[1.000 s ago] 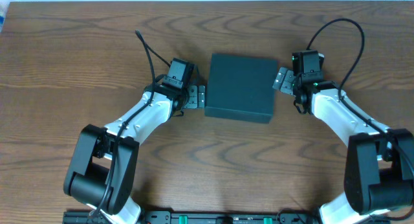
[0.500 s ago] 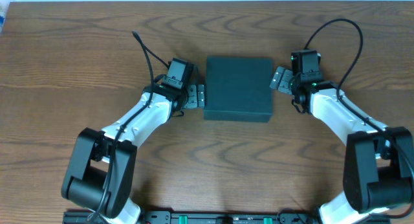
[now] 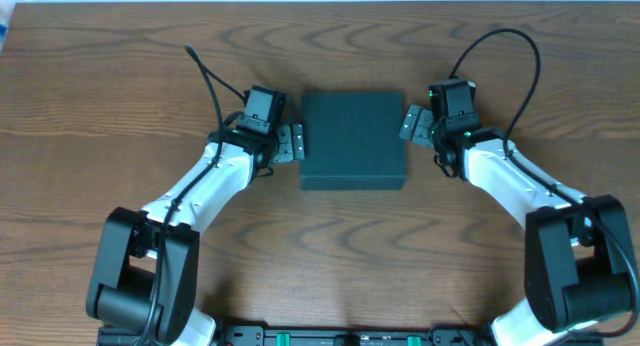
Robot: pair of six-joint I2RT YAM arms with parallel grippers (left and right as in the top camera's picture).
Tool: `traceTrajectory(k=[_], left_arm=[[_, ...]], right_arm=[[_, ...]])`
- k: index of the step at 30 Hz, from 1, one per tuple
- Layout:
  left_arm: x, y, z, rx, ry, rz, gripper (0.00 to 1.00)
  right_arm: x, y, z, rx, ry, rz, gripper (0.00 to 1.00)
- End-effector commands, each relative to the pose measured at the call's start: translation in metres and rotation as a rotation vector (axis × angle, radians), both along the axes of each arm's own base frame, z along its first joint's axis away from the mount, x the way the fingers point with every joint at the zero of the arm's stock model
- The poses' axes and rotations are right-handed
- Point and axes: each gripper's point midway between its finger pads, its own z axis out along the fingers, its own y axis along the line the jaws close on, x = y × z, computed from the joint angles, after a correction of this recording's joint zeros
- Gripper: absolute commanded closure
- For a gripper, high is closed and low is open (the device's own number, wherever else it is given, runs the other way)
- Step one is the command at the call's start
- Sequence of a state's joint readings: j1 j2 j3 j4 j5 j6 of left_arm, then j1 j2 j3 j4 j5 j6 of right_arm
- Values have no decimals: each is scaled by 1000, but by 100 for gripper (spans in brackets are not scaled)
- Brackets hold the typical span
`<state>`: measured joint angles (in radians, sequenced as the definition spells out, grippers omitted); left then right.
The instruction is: Pack container
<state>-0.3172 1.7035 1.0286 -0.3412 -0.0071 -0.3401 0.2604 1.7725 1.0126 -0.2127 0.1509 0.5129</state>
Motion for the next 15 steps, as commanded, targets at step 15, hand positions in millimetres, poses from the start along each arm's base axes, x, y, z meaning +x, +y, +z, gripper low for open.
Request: traceTrajectory(k=[15], left_arm=[[8, 7, 17, 43, -61, -21, 5]], right_arm=[[-13, 20, -11, 25, 53, 48, 1]])
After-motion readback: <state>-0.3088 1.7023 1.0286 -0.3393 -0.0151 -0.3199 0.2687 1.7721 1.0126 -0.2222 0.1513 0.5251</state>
